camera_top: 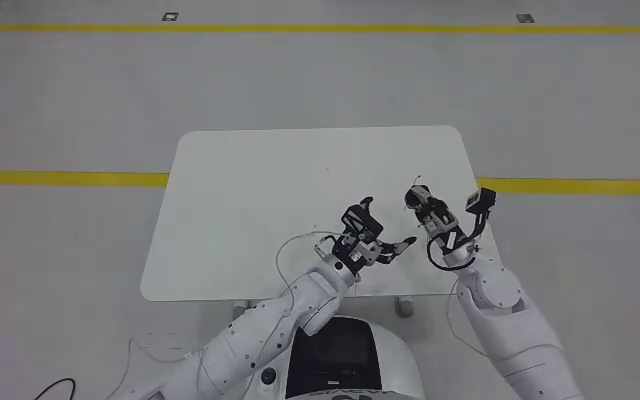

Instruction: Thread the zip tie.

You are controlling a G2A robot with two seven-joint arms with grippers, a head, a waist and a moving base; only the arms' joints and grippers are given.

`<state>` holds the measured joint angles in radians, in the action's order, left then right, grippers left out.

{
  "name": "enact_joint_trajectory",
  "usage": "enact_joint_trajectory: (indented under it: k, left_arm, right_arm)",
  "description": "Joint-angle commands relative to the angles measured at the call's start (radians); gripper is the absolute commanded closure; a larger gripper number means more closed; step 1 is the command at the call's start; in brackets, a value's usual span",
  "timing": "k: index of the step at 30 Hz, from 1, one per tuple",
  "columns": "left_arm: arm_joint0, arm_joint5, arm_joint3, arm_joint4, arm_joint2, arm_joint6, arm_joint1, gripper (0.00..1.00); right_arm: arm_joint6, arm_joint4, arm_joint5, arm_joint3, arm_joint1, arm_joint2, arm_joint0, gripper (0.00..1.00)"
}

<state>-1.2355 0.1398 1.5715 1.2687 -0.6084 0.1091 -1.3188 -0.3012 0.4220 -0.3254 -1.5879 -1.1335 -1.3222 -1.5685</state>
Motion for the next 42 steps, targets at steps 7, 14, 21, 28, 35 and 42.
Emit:
enact_joint_trajectory:
  k: [7, 14, 21, 28, 35, 42]
  left_arm:
    - [-0.015, 0.018, 0.010, 0.052, -0.016, -0.016, 0.000, 0.64]
    - [-0.018, -0.009, 0.001, 0.053, -0.013, -0.055, -0.005, 0.71]
    - [-0.017, -0.016, -0.004, 0.059, -0.016, -0.061, -0.011, 0.71]
    - [-0.019, -0.021, -0.009, 0.063, -0.017, -0.057, -0.018, 0.71]
    - [-0.028, -0.019, -0.008, 0.073, -0.025, -0.055, -0.020, 0.73]
    - [-0.037, -0.023, -0.005, 0.079, -0.038, -0.057, -0.021, 0.81]
  right_arm:
    - [-0.007, -0.014, -0.015, 0.003, -0.006, -0.001, 0.001, 1.00]
    - [-0.006, -0.044, -0.015, 0.009, -0.014, 0.009, 0.006, 1.00]
    - [-0.010, -0.065, -0.015, 0.007, -0.023, 0.019, 0.007, 1.00]
    - [-0.008, -0.087, -0.015, 0.006, -0.031, 0.026, 0.003, 1.00]
    - [-0.032, -0.094, -0.015, 0.004, -0.036, 0.023, -0.006, 1.00]
    - [-0.046, -0.102, -0.015, 0.000, -0.041, 0.017, -0.010, 1.00]
